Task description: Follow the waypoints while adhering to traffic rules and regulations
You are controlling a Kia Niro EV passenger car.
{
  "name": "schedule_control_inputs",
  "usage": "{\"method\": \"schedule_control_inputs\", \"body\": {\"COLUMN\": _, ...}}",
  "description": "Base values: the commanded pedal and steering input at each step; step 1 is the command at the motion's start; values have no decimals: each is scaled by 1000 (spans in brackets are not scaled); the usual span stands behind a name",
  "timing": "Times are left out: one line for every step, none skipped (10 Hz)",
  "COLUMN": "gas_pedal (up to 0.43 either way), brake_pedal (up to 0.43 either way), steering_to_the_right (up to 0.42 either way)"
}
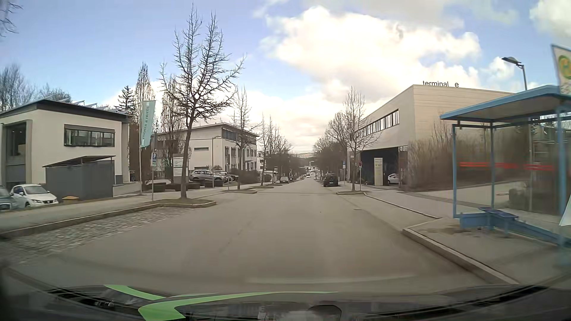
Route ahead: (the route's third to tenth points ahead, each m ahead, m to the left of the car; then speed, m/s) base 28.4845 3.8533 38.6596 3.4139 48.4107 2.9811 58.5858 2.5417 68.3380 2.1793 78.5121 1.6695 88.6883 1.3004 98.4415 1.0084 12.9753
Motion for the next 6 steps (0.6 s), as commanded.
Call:
{"method": "schedule_control_inputs", "body": {"gas_pedal": 47, "brake_pedal": 0, "steering_to_the_right": 19}}
{"method": "schedule_control_inputs", "body": {"gas_pedal": 47, "brake_pedal": 0, "steering_to_the_right": 15}}
{"method": "schedule_control_inputs", "body": {"gas_pedal": 47, "brake_pedal": 0, "steering_to_the_right": 12}}
{"method": "schedule_control_inputs", "body": {"gas_pedal": 39, "brake_pedal": 0, "steering_to_the_right": 7}}
{"method": "schedule_control_inputs", "body": {"gas_pedal": 20, "brake_pedal": 0, "steering_to_the_right": 4}}
{"method": "schedule_control_inputs", "body": {"gas_pedal": 20, "brake_pedal": 0, "steering_to_the_right": 3}}
